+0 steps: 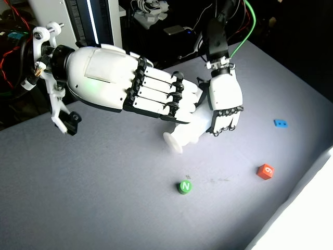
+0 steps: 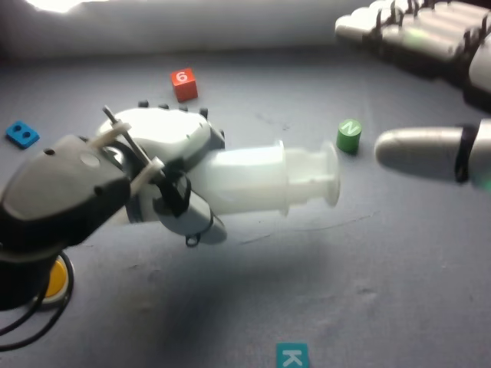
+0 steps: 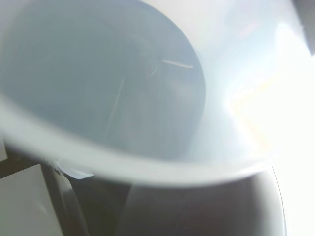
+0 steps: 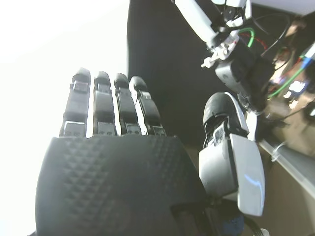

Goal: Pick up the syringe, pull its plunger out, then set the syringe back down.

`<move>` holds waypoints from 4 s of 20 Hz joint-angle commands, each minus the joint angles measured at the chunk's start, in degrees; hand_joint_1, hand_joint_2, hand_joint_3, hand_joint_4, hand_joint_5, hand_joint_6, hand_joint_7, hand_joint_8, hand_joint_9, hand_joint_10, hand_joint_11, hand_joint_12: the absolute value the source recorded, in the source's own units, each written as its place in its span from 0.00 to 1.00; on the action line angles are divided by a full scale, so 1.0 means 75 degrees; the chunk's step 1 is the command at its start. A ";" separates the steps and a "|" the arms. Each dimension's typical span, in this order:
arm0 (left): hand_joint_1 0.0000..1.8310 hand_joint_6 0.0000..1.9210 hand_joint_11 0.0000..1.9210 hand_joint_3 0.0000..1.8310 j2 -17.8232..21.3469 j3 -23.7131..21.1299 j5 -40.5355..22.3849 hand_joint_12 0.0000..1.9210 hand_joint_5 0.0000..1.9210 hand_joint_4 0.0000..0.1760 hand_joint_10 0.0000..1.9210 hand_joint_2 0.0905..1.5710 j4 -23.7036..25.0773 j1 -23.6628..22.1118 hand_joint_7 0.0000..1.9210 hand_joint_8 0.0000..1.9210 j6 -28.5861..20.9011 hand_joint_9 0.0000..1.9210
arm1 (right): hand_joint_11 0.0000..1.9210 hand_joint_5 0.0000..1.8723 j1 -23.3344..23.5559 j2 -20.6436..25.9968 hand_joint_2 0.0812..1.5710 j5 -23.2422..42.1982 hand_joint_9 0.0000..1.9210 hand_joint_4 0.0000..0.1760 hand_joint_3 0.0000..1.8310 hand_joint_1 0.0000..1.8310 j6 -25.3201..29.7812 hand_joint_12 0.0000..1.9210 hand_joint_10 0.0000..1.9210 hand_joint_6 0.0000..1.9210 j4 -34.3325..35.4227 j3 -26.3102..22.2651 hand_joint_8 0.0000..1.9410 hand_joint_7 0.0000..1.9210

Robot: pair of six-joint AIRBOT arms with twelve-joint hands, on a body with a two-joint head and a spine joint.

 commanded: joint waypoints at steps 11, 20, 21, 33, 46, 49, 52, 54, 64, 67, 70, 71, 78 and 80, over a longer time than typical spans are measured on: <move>0.75 0.51 0.27 0.00 0.0782 -0.0515 0.0373 0.68 0.50 0.00 0.69 0.69 -0.0154 -0.0940 0.52 0.45 0.0008 0.44 | 0.00 0.00 0.0740 0.0049 0.63 -0.0110 0.00 0.00 0.00 0.40 0.1050 0.00 0.00 0.00 0.0495 0.0206 0.00 0.00; 0.75 0.50 0.27 0.00 0.0830 -0.0706 0.0456 0.69 0.51 0.00 0.70 0.69 -0.0538 -0.1329 0.53 0.43 0.0379 0.44 | 0.00 0.00 0.0996 -0.0053 0.68 -0.0682 0.00 0.00 0.01 0.40 0.1419 0.00 0.00 0.00 0.0964 0.0205 0.00 0.00; 0.75 0.50 0.27 0.00 0.0831 -0.0702 0.0478 0.70 0.50 0.00 0.70 0.69 -0.0577 -0.1380 0.53 0.43 0.0445 0.44 | 0.00 0.00 0.1054 -0.0104 0.70 -0.0816 0.00 0.00 0.01 0.37 0.1419 0.00 0.00 0.00 0.1051 0.0207 0.00 0.00; 0.75 0.49 0.28 0.00 0.0829 -0.0718 0.0504 0.70 0.49 0.00 0.69 0.69 -0.0795 -0.1578 0.54 0.45 0.0649 0.44 | 0.00 0.00 0.0877 -0.1063 0.69 -0.0845 0.00 0.00 0.00 0.45 0.0865 0.00 0.00 0.00 0.1548 0.0691 0.00 0.00; 0.75 0.49 0.27 0.00 0.0826 -0.0686 0.0492 0.70 0.50 0.00 0.70 0.69 -0.1114 -0.1819 0.53 0.45 0.1052 0.44 | 0.00 0.00 0.0721 -0.1812 0.69 -0.0815 0.00 0.00 0.00 0.48 0.0810 0.00 0.00 0.00 0.2193 0.1310 0.00 0.00; 0.75 0.51 0.26 0.00 0.0826 -0.0689 0.0495 0.72 0.48 0.00 0.72 0.70 -0.1159 -0.1835 0.51 0.48 0.1087 0.43 | 0.00 0.00 0.0671 -0.1943 0.70 -0.0680 0.01 0.00 0.01 0.48 0.0824 0.00 0.00 0.00 0.2196 0.1439 0.00 0.01; 0.75 0.50 0.26 0.00 0.0825 -0.0691 0.0495 0.75 0.49 0.00 0.73 0.70 -0.1171 -0.1841 0.52 0.48 0.1111 0.42 | 0.00 0.06 0.0672 -0.1978 0.75 -0.0665 0.08 0.00 0.00 0.50 0.0894 0.24 0.03 0.01 0.2196 0.1528 0.02 0.08; 0.75 0.51 0.26 0.00 0.0826 -0.0686 0.0495 0.75 0.49 0.00 0.71 0.70 -0.1189 -0.1836 0.53 0.44 0.1129 0.43 | 0.00 0.07 0.0684 -0.1974 0.74 -0.0664 0.11 0.00 0.00 0.48 0.0940 0.34 0.04 0.01 0.2197 0.1559 0.02 0.11; 0.75 0.49 0.25 0.00 0.0826 -0.0683 0.0493 0.74 0.49 0.00 0.72 0.70 -0.1197 -0.1840 0.52 0.48 0.1141 0.42 | 0.03 0.21 0.0676 -0.1926 0.73 -0.0634 0.17 0.00 0.00 0.50 0.0899 0.72 0.51 0.43 0.2196 0.1558 0.47 0.21; 0.75 0.53 0.25 0.00 0.0826 -0.0681 0.0477 0.74 0.48 0.00 0.72 0.70 -0.1201 -0.1848 0.52 0.46 0.1141 0.42 | 0.15 0.41 0.0628 -0.1862 0.74 -0.0635 0.32 0.00 0.00 0.62 0.0880 0.74 0.52 0.57 0.2196 0.1557 0.62 0.40; 0.75 0.52 0.25 0.00 0.0826 -0.0681 0.0473 0.74 0.49 0.00 0.72 0.70 -0.1201 -0.1851 0.51 0.48 0.1141 0.42 | 0.21 0.47 0.0594 -0.1800 0.73 -0.0635 0.38 0.00 0.00 0.65 0.0853 0.72 0.50 0.55 0.2196 0.1556 0.67 0.45; 0.75 0.50 0.26 0.00 0.0826 -0.0682 0.0473 0.73 0.51 0.00 0.70 0.70 -0.1201 -0.1851 0.52 0.46 0.1141 0.43 | 0.21 0.47 0.0587 -0.1773 0.73 -0.0635 0.39 0.00 0.00 0.65 0.0850 0.71 0.51 0.54 0.2196 0.1556 0.67 0.46; 0.75 0.53 0.26 0.00 0.0828 -0.0683 0.0475 0.72 0.49 0.00 0.71 0.70 -0.1201 -0.1849 0.52 0.46 0.1162 0.43 | 0.21 0.49 0.0516 -0.1525 0.72 -0.0638 0.39 0.00 0.00 0.67 0.0763 0.71 0.50 0.50 0.2196 0.1551 0.66 0.48; 0.75 0.52 0.26 0.00 0.0828 -0.0673 0.0469 0.72 0.49 0.00 0.72 0.70 -0.1201 -0.1863 0.51 0.48 0.1162 0.42 | 0.20 0.49 0.0513 -0.1440 0.72 -0.0638 0.39 0.00 0.00 0.67 0.0716 0.71 0.50 0.48 0.2196 0.1537 0.66 0.49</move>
